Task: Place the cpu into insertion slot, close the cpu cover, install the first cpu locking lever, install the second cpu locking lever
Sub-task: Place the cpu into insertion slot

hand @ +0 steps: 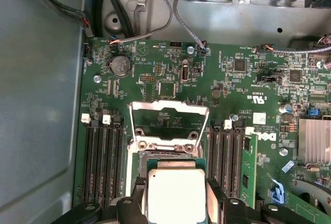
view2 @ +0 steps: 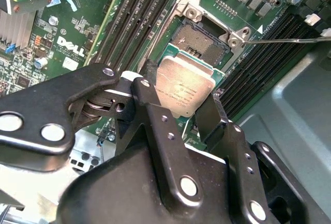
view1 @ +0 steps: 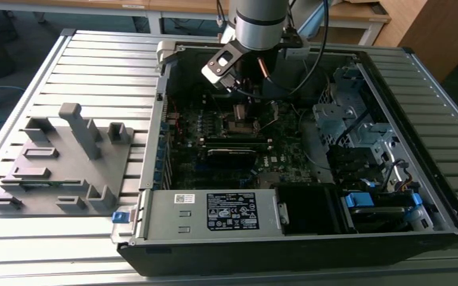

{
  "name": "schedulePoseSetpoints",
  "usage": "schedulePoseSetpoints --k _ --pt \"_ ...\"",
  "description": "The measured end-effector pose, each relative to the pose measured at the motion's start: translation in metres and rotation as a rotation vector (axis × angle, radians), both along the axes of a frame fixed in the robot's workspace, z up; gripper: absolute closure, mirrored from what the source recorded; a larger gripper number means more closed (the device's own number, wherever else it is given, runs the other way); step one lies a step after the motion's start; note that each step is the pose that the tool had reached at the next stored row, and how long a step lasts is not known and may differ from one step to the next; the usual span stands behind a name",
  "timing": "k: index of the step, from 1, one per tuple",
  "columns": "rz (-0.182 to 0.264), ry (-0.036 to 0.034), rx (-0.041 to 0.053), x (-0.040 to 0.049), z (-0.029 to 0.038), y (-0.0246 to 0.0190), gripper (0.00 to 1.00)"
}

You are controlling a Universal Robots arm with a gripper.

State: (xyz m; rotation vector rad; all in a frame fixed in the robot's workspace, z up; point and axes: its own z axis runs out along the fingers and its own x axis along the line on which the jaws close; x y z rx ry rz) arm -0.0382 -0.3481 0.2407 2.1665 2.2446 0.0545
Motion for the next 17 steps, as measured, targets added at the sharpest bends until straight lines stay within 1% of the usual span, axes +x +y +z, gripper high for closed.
schedulePoseSetpoints --k 6,8,9,11,13,16,17 --pt "0.000 0.0007 0.0000 0.0000 0.0000 0.0000 0.46" --pt "0.000 0.0002 0.0004 0.0000 -0.0018 0.0000 0.46" --pt "0.000 -0.0012 0.0002 -0.0001 -0.0030 0.0000 0.46" --pt "0.000 -0.0059 0.0003 -0.0005 -0.0056 0.0000 0.46" --pt "0.000 -0.0123 0.0002 -0.0014 -0.0082 0.0000 0.46" --pt "-0.001 -0.0224 0.0002 -0.0058 -0.0108 0.0000 0.46" --pt "-0.008 -0.0239 0.0002 -0.0062 -0.0116 0.0000 0.46"
